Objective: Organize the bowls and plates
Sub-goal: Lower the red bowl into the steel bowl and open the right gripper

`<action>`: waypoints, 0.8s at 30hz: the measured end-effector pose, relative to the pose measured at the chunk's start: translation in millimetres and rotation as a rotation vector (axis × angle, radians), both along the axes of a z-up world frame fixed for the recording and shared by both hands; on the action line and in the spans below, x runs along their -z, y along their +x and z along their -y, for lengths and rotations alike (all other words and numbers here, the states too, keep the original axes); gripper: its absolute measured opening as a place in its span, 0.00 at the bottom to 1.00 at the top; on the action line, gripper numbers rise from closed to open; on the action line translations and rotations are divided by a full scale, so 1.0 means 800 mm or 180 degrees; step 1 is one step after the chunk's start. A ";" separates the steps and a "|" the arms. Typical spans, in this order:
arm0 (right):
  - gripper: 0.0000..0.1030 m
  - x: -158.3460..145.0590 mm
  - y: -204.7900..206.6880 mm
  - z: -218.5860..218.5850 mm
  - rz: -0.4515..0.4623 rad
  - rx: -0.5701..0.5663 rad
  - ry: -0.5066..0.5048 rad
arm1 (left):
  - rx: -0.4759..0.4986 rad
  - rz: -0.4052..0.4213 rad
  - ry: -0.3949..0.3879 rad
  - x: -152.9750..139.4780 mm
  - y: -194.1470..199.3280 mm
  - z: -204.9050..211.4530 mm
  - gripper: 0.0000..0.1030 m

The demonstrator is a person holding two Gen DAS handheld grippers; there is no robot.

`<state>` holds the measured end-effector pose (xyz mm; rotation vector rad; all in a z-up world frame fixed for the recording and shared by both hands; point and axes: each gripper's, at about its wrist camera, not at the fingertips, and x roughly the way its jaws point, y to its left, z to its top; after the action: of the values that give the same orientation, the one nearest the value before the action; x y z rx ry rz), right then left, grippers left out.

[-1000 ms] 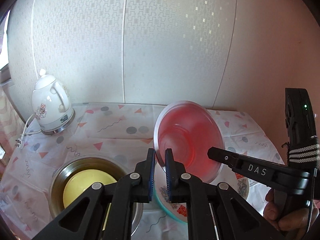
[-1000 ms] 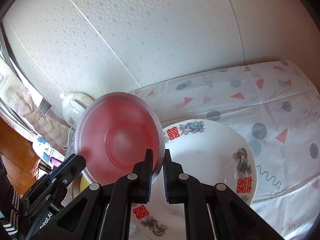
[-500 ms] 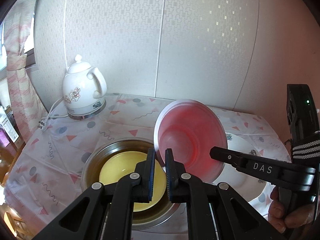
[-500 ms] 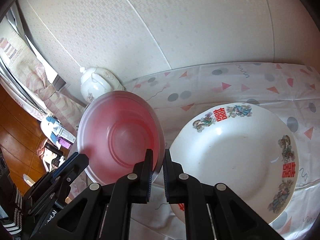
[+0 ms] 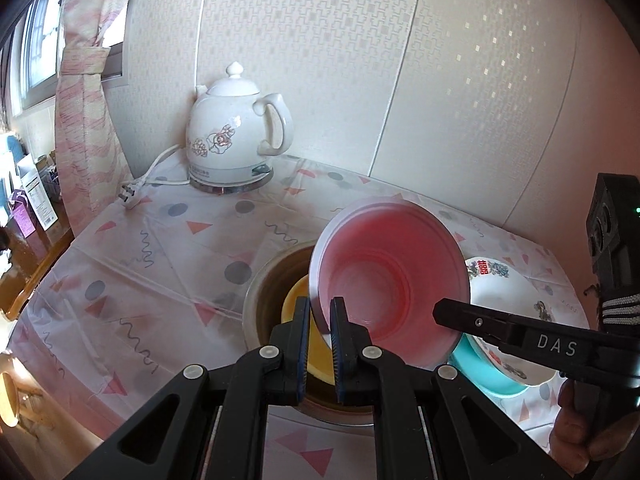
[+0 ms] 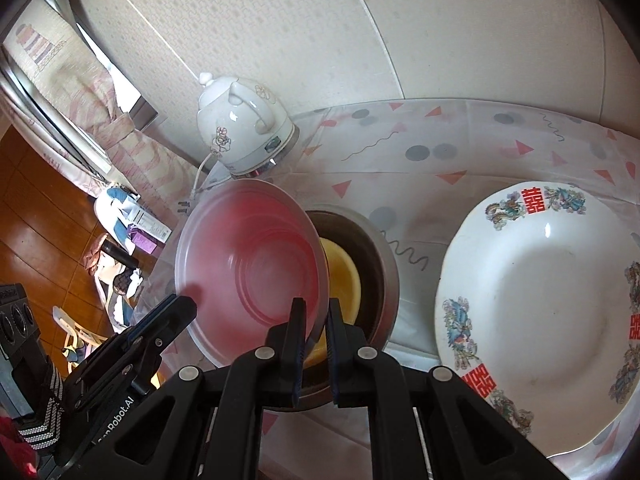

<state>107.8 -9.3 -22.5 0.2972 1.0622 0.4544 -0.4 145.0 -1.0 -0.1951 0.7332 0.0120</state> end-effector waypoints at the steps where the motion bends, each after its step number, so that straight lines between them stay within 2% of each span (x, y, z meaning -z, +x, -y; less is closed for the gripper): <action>1: 0.09 0.002 0.001 -0.004 -0.0018 -0.0020 -0.0017 | -0.0019 -0.0021 0.0001 0.001 0.001 -0.002 0.10; 5: 0.09 0.009 0.006 -0.015 -0.0095 -0.0079 -0.0079 | -0.0072 -0.0068 0.0004 0.007 0.005 -0.009 0.10; 8: 0.10 0.016 0.009 -0.017 -0.0144 -0.0080 -0.0097 | -0.0086 -0.0168 -0.0089 0.016 0.011 -0.015 0.10; 16: 0.16 0.027 0.011 -0.017 -0.0253 -0.0116 -0.0019 | -0.0116 -0.0315 -0.0092 0.031 0.019 -0.017 0.10; 24: 0.17 0.027 0.008 -0.013 -0.0166 -0.0087 -0.0089 | -0.0116 -0.0402 -0.0039 0.038 0.032 -0.016 0.10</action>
<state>114.2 1.4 -44.1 0.2712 1.1239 0.4579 24.8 157.7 -31.1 -0.2209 0.8556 0.0550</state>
